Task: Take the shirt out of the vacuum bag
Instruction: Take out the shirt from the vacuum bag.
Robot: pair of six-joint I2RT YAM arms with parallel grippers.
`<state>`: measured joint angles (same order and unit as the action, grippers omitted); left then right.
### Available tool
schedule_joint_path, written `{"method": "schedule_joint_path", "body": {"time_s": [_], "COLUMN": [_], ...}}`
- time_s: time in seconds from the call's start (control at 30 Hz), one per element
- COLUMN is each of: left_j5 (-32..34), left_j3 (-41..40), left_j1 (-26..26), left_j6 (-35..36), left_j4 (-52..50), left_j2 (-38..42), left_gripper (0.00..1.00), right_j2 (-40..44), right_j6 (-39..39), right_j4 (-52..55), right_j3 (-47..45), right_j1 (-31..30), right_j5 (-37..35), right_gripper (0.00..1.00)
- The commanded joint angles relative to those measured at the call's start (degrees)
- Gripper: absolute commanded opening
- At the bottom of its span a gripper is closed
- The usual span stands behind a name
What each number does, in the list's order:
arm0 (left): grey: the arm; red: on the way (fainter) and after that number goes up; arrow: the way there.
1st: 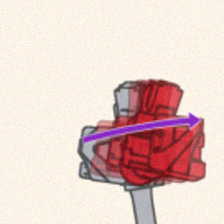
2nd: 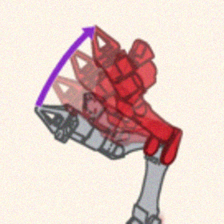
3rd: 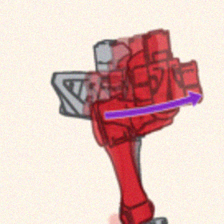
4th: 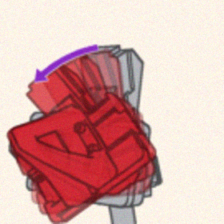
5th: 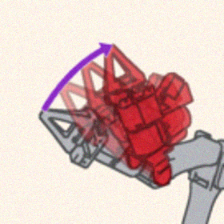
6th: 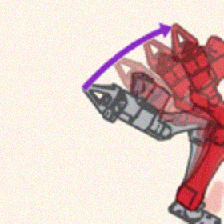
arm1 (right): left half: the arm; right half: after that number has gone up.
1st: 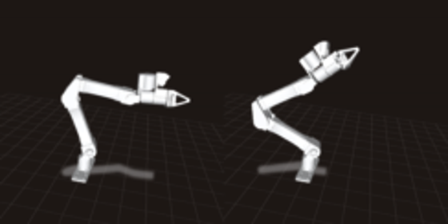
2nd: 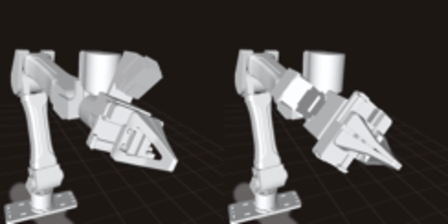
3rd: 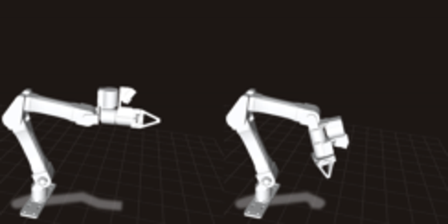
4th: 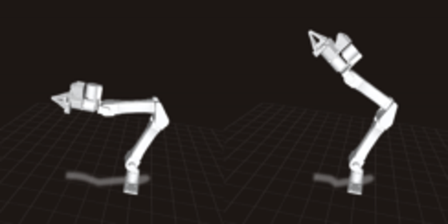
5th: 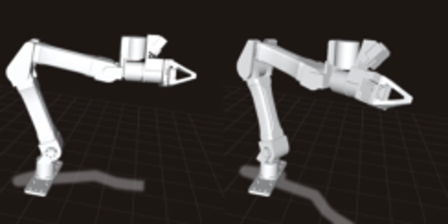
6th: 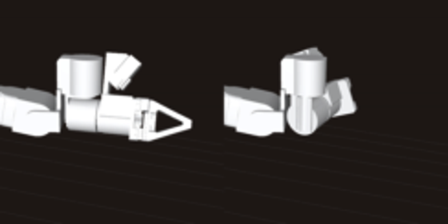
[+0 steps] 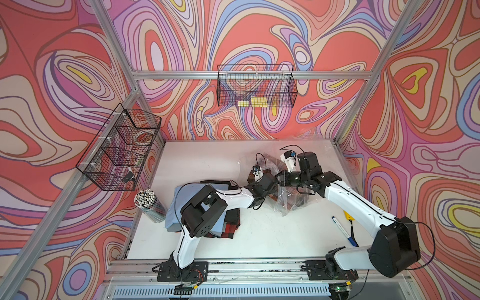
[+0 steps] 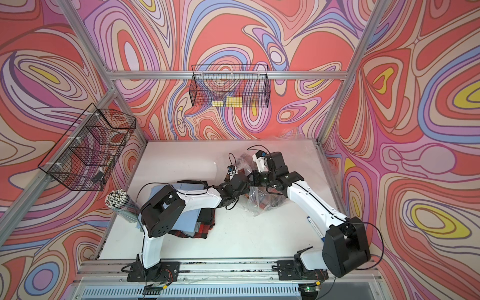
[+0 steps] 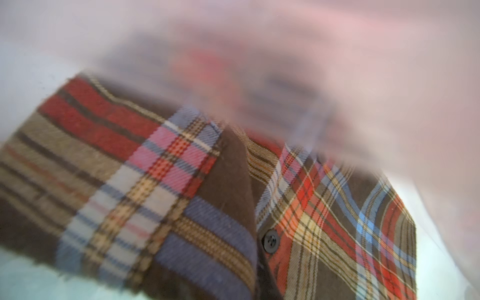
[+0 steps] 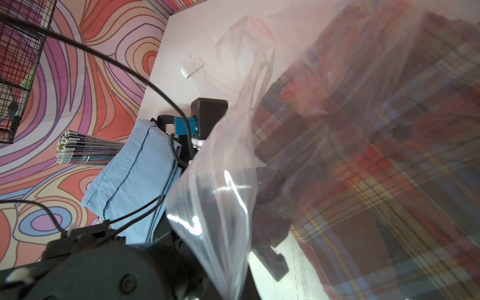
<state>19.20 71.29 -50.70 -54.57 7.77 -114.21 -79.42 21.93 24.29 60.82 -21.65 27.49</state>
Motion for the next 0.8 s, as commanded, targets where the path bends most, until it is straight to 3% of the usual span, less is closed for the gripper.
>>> {"method": "schedule_joint_path", "body": {"time_s": [0.0, 0.2, 0.53, 0.77], "left_j5": [2.1, 4.8, 6.0, 14.0], "left_j3": [-3.5, -8.3, -11.3, -12.8], "left_j1": [-0.5, -0.5, -0.5, -0.4], "left_j6": [3.5, 9.4, 14.6, 25.5], "left_j4": [2.7, 1.4, -2.1, -7.2], "left_j2": [8.6, 19.5, 28.6, 36.7], "left_gripper": [0.0, 0.0, 0.0, 0.0], "right_j2": [1.9, 1.6, 0.2, -0.2], "right_j6": [-0.6, -0.6, -0.9, -1.1], "right_j4": [-1.2, -1.7, -1.7, -1.9], "right_j3": [-0.9, -1.0, -0.5, -0.3], "right_j1": [-0.4, -0.4, -0.4, -0.4], "right_j5": [-0.2, -1.2, -1.6, -1.1], "right_gripper": [0.0, 0.0, 0.0, 0.0]}}
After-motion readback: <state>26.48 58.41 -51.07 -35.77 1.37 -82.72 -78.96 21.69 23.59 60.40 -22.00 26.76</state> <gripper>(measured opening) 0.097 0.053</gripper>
